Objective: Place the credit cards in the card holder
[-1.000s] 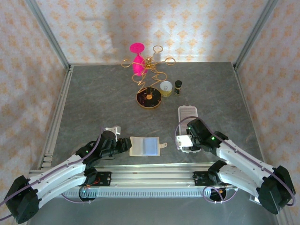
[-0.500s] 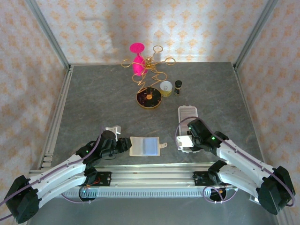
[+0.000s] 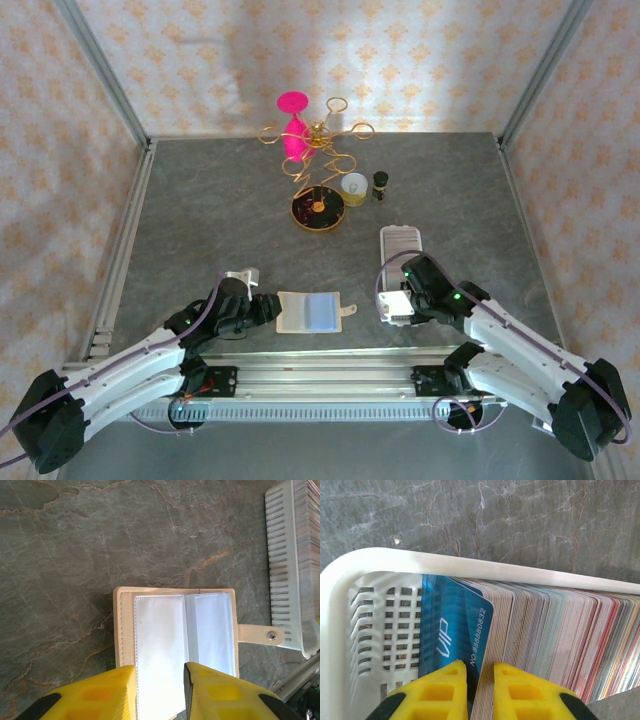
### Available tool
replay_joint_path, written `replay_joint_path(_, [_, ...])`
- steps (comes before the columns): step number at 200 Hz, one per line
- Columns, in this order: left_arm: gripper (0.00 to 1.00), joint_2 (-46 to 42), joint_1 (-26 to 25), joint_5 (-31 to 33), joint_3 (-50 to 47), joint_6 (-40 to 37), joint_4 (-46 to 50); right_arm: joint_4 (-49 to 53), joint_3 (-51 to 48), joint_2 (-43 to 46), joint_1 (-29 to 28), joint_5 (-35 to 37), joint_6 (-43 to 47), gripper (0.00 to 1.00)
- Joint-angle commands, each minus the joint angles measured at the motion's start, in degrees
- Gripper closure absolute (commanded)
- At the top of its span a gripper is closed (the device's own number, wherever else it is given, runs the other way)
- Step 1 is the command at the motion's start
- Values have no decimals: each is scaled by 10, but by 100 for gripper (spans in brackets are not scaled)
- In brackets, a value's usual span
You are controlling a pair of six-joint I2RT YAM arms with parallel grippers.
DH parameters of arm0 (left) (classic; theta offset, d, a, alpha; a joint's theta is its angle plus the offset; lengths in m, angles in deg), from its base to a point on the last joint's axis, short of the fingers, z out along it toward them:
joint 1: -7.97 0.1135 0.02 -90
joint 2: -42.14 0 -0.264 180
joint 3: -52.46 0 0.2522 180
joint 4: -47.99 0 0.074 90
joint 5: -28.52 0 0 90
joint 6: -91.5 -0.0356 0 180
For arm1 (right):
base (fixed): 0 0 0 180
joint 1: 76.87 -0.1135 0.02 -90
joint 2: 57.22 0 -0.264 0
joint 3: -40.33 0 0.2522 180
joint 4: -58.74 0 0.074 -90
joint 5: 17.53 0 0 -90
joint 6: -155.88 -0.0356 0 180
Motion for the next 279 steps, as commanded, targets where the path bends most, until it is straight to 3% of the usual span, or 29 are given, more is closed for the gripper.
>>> replay_joint_path(1, [69, 2, -1, -6, 4, 6, -15, 0, 7, -1, 6, 16, 1, 86])
replay_joint_path(86, [69, 4, -2, -4, 5, 9, -17, 17, 18, 12, 6, 18, 0, 99])
replay_joint_path(239, [67, 14, -2, -4, 11, 6, -21, 134, 75, 44, 6, -10, -40, 100])
replay_joint_path(279, [67, 20, -1, -2, 19, 3, -18, 131, 123, 55, 6, -38, -100, 100])
